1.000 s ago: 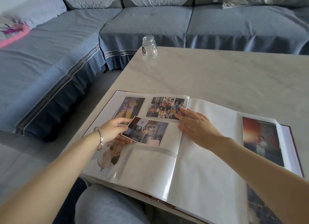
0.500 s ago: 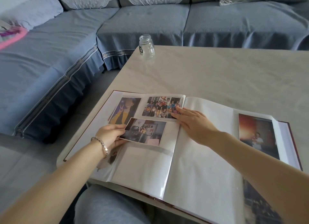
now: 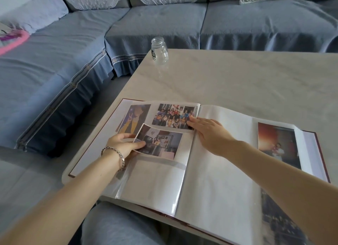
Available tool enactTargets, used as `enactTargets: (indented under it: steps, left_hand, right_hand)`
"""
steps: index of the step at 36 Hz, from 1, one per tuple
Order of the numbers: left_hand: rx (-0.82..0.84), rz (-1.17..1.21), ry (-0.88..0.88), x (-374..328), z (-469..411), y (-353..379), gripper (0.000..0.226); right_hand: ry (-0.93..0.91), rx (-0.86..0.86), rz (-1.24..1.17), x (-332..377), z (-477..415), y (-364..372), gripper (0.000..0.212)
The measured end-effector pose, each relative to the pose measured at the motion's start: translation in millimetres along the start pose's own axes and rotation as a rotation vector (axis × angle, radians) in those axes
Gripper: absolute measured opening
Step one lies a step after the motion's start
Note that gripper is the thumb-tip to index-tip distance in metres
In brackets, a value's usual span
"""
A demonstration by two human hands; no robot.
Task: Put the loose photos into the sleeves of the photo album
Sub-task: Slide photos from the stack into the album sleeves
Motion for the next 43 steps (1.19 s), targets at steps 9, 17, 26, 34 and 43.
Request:
enactTargets:
  steps: [9,17,26,34,43]
  left_hand:
    - [-0.053,-0.101,0.055,-6.2,0.1,-6.1,0.047]
    - [0.135,-0.171,0.002,-5.6,-6.6,-1.1,0.011]
    - [0.116,-0.177,0.013,-8.9,-6.2,-3.5,0.013]
    - [0.024,-0.055,0.202,-20.7,8.0,-6.7,0.010]
    - [-0.143,-0.042,0.432,-28.4,23.0,-15.5,0.013]
  right_hand:
    - [-0.026,-0.010,0.005,-1.3,-0.5,1.7,0.046]
    - [-0.031,-0.048,0.046,0.6,0.0,3.4,0.047]
    - [-0.018,-0.060,0.048,0.8,0.4,3.2,0.046]
    - [-0.015,-0.070,0.058,1.2,0.0,2.8,0.046]
    - [-0.010,-0.069,0.064,2.1,0.3,3.7,0.046]
Point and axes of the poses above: each hand's wrist, its own z-axis away from the middle knuckle, its own y-axis out of the palm, x = y × z, the point moved 9 cm from there along -z, towards the middle knuckle, and after that the axes turned 5 degrees about -y, right-handed, at the moved point
